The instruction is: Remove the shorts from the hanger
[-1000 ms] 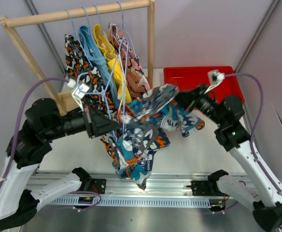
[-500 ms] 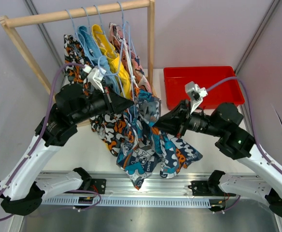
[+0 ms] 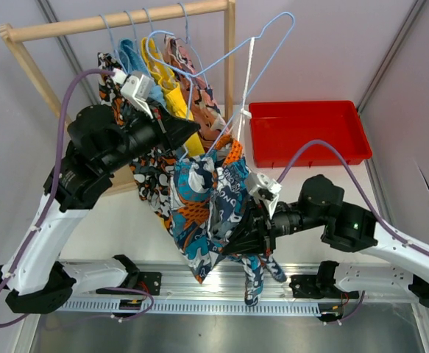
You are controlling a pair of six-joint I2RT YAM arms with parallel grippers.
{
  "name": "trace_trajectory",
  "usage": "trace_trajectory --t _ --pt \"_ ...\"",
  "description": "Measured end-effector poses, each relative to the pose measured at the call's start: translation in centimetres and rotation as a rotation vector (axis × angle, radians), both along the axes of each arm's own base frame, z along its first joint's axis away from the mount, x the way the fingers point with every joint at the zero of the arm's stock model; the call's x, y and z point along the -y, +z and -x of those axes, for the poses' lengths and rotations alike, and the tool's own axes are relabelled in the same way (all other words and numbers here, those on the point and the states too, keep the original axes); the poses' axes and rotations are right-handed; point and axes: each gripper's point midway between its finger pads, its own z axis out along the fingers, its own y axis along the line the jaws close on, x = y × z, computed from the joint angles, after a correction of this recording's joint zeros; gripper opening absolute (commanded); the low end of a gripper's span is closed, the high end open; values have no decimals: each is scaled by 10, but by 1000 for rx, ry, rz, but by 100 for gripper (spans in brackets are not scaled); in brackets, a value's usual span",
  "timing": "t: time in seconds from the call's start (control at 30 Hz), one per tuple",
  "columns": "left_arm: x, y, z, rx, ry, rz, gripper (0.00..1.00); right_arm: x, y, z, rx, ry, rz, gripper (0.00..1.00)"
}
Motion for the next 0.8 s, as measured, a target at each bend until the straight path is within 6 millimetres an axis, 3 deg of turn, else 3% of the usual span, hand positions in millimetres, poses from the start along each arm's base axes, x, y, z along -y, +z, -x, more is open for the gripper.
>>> trace_trajectory --t 0.23,0.3,0.4,0.43,0.6,0.67,0.7,0.73,0.77,0.8 --pt "-10 48 9 135 4 59 0 -22 -47 0 -52 37 91 0" --pt "-9 45 15 173 -15 131 0 -31 -57 2 -61 51 104 0" --pt "-10 8 15 129 -4 165 0 -39 -66 10 -72 89 128 0" --pt "-11 5 14 122 4 167 0 -40 -68 12 -74 96 134 0" --pt "-15 27 6 177 46 207 0 -39 -70 13 -71 90 124 0" --pt "-19 43 9 223 53 248 0 -48 -76 13 -84 105 126 0" --pt "-23 54 10 252 68 280 0 -56 -78 14 -88 114 121 3" --pt "-29 64 12 275 83 318 0 -68 -86 15 -97 126 132 19" --pt "-33 72 14 290 97 350 0 -77 -91 17 -105 137 139 40" --pt "-39 80 17 310 110 397 0 -90 -101 21 -120 155 162 50"
